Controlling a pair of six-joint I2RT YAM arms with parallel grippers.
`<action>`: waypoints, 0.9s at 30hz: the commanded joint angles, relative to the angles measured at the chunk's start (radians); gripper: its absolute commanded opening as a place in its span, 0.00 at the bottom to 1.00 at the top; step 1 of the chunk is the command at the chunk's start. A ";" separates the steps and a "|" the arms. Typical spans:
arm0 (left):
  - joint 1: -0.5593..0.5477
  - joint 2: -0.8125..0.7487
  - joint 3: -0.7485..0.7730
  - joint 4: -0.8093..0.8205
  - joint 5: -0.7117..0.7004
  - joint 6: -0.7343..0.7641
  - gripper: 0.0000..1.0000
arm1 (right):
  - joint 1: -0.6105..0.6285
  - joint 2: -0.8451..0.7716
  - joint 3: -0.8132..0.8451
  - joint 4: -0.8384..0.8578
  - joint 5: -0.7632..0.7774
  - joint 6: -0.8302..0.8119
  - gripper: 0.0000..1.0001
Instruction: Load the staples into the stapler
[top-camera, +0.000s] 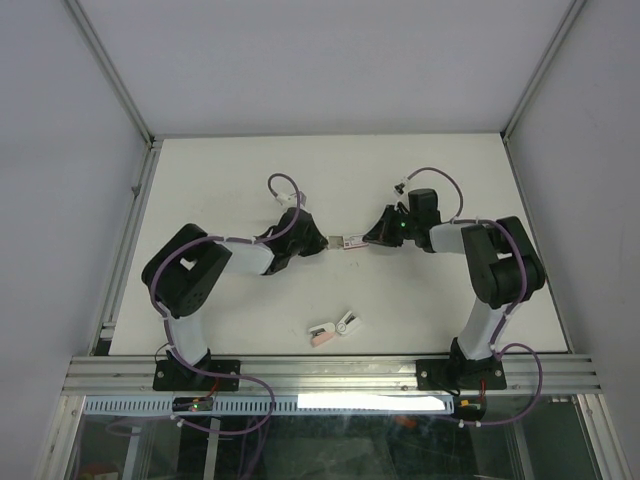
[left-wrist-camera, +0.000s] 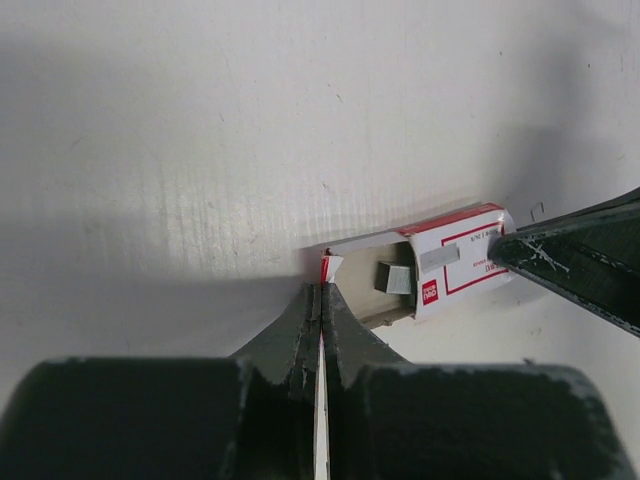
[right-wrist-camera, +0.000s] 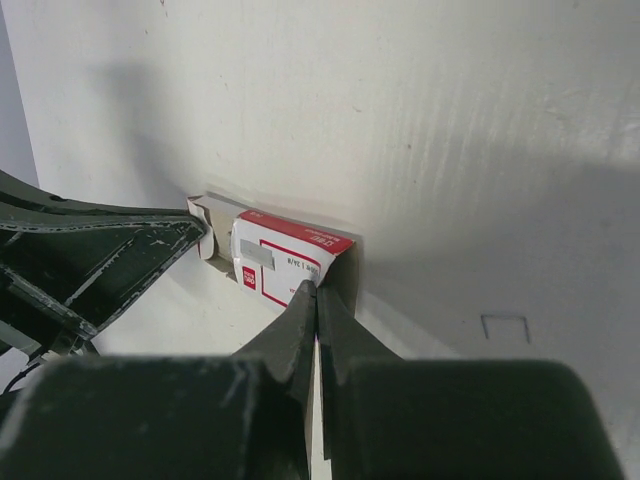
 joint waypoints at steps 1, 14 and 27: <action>0.032 -0.030 0.025 -0.048 -0.051 0.058 0.00 | -0.018 -0.056 -0.009 0.001 0.046 -0.028 0.00; 0.129 -0.103 -0.026 -0.080 -0.059 0.082 0.00 | -0.044 -0.087 -0.033 -0.009 0.102 -0.031 0.00; 0.154 -0.168 -0.056 -0.087 -0.065 0.115 0.40 | -0.055 -0.120 -0.045 -0.016 0.129 -0.041 0.25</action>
